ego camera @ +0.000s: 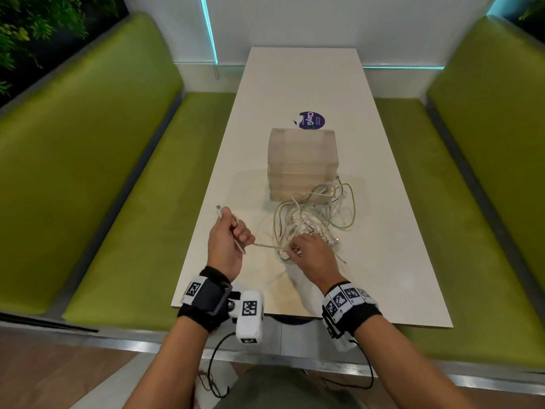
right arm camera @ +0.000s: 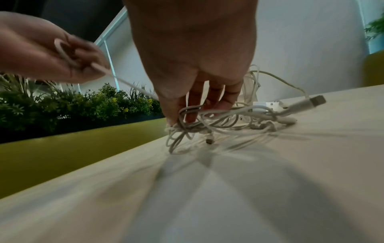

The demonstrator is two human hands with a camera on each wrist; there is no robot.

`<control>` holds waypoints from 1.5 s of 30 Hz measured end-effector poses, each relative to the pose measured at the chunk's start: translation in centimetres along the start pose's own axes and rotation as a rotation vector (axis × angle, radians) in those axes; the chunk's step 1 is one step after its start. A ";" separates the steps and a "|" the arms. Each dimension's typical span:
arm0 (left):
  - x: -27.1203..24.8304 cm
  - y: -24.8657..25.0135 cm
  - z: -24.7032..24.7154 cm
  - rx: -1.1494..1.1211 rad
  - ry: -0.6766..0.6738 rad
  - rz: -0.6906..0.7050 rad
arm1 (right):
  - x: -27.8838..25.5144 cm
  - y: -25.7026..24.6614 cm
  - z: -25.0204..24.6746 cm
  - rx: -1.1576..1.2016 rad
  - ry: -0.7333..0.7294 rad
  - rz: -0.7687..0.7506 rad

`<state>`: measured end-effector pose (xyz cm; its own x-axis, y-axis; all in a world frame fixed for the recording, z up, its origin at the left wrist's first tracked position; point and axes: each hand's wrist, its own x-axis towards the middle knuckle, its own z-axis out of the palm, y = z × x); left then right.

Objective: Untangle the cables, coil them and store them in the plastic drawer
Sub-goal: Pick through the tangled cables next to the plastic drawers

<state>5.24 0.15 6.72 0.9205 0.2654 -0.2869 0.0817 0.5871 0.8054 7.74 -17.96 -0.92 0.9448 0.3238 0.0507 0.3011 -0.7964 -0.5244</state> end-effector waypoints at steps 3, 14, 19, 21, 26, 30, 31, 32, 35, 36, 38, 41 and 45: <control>0.4 -0.6 -1.0 0.532 -0.021 0.093 | 0.0 -0.5 -0.4 -0.009 -0.038 -0.014; 1.1 -4.5 -1.2 1.262 -0.442 0.199 | 0.0 -1.6 -1.1 -0.006 0.027 -0.059; 1.0 -2.3 -0.7 1.042 -0.310 0.318 | -0.1 -0.2 -0.7 -0.090 -0.015 -0.040; 0.7 -1.7 -0.5 0.778 -0.256 0.290 | -0.1 0.4 -0.6 -0.052 -0.011 -0.032; -0.5 -2.2 0.2 0.222 -0.270 -0.067 | 0.1 0.7 -0.2 -0.086 -0.050 -0.069; -0.4 -1.7 -0.3 0.136 -0.136 -0.080 | 0.2 1.0 -0.4 -0.061 -0.056 -0.025; -0.1 -1.7 -0.6 0.258 -0.116 -0.034 | 0.2 1.1 -0.5 -0.065 -0.071 -0.017; 0.3 -1.9 -1.0 0.464 -0.113 0.022 | 0.3 1.1 -0.6 -0.064 -0.085 -0.011; 1.1 -3.3 -1.7 1.111 -0.300 0.025 | 0.5 0.7 -1.0 -0.012 -0.105 0.006; 1.1 -3.9 -1.8 1.270 -0.371 -0.011 | 0.5 0.5 -1.2 0.006 -0.110 0.004; 0.9 -4.7 -1.6 1.479 -0.400 0.013 | 0.5 0.3 -1.5 0.013 -0.104 -0.011; 0.6 -4.8 -1.0 1.459 -0.428 0.090 | 0.4 0.5 -1.6 -0.035 -0.096 -0.019; -0.2 -3.4 0.3 0.947 -0.440 -0.009 | 0.6 0.4 -0.8 -0.086 -0.079 -0.029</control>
<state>4.85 -2.18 4.19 0.9606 -0.1499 -0.2340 0.1807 -0.3028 0.9358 8.50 -18.51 -0.41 0.9233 0.3841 -0.0042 0.3415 -0.8257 -0.4491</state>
